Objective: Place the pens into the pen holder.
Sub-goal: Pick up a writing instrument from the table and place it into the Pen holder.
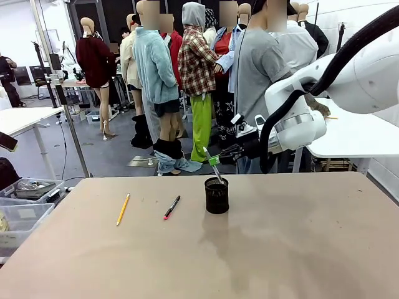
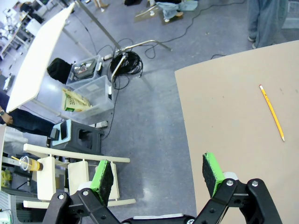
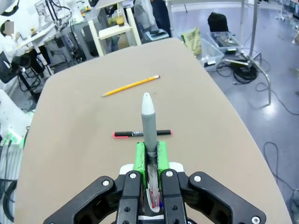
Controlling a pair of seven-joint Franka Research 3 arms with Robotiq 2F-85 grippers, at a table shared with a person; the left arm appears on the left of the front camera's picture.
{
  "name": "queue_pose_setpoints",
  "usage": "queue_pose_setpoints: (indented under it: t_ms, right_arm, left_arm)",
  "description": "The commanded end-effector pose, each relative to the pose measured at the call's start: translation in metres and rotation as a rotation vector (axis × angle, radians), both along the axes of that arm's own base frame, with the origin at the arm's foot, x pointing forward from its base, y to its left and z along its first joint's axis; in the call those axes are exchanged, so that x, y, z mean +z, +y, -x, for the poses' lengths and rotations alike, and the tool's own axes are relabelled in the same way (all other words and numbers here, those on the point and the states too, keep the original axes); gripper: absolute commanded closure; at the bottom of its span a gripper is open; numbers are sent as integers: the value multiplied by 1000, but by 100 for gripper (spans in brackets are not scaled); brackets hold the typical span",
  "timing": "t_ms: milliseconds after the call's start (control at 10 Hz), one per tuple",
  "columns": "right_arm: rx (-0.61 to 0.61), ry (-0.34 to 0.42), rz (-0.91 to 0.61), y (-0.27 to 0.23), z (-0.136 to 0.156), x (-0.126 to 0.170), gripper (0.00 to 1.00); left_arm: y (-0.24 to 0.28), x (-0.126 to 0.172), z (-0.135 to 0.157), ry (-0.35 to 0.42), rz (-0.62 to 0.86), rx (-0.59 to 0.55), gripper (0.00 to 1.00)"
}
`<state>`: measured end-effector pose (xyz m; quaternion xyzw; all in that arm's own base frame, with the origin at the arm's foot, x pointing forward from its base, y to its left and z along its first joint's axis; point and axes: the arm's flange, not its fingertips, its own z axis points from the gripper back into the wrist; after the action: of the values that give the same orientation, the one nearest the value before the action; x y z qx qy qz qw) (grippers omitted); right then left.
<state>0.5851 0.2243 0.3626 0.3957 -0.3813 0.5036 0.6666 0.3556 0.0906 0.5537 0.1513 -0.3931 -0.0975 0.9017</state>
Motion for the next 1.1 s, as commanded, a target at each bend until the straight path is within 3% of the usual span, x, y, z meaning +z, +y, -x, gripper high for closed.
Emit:
queue_pose_setpoints:
  t_ms: [0, 300, 700, 1000]
  right_arm:
    - [28, 27, 9, 4, -16, -9, 100]
    - [50, 75, 6, -1, -7, -24, 100]
    - [60, 65, 24, -12, 12, -29, 100]
    - [58, 57, 38, -18, 16, -25, 41]
  left_arm:
    - [0, 0, -1, -9, -6, 3, 0]
    - [0, 0, -1, -9, -6, 3, 0]
    - [0, 0, -1, -9, -6, 3, 0]
    - [0, 0, -1, -9, -6, 3, 0]
